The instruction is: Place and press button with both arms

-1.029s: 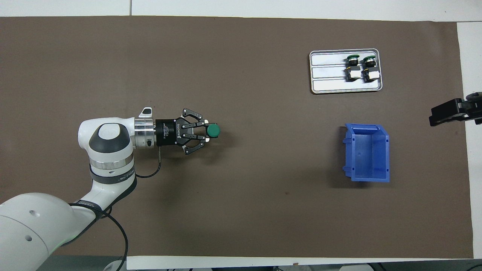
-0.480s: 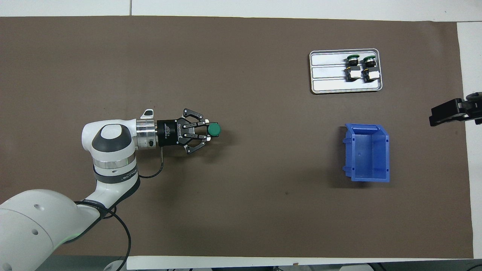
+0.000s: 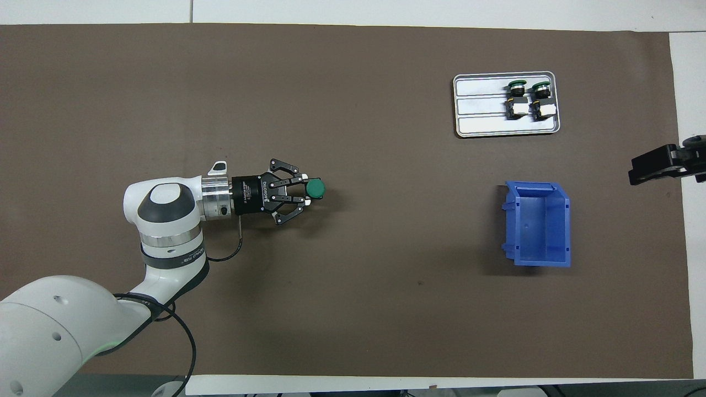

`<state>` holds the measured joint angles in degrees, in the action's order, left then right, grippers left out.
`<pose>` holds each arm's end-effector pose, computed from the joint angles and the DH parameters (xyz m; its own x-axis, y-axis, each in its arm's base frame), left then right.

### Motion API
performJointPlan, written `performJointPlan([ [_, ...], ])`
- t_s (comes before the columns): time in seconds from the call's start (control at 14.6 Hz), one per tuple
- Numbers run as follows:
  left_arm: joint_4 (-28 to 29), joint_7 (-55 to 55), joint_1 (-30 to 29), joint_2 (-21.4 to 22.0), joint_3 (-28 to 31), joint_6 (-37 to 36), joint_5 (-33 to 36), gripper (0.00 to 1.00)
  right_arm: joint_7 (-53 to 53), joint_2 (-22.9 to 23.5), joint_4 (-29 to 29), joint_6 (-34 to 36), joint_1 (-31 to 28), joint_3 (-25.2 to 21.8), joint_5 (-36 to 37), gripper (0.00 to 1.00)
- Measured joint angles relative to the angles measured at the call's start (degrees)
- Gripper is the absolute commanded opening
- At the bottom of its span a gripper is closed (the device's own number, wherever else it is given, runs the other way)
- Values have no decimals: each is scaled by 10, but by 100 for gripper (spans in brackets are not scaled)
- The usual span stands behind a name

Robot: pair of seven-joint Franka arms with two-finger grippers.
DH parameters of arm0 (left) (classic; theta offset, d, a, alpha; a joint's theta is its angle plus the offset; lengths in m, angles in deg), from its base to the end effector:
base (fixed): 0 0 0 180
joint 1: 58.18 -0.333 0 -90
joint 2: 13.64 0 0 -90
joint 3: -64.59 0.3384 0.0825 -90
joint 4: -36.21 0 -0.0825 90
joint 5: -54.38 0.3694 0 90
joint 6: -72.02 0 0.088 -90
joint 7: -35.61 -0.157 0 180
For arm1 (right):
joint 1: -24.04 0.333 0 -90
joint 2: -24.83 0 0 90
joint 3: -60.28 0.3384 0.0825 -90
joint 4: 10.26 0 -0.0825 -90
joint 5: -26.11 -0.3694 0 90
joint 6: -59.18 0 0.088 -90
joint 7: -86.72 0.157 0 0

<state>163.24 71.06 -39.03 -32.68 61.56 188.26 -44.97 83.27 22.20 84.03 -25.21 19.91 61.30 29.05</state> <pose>0.4806 -0.3043 0.2537 -0.0151 0.2699 -0.9628 0.9999 0.0112 -0.0125 0.5048 -0.0357 0.5799 0.9916 0.0012 -0.1293 0.0070 -0.9990 0.0444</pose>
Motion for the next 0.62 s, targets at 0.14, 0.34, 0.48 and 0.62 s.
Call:
performJointPlan([
  [0.14,0,0,0,0,0,0,0,1,0,0,0,0,0,0,0,99],
  [0.34,0,-9,0,-6,0,0,-1,2,0,0,0,0,0,0,0,99],
  [0.48,0,-16,0,-10,0,0,-4,2,0,0,0,0,0,0,0,99],
  [0.62,0,-18,0,-12,0,0,-5,6,0,0,0,0,0,0,0,99],
])
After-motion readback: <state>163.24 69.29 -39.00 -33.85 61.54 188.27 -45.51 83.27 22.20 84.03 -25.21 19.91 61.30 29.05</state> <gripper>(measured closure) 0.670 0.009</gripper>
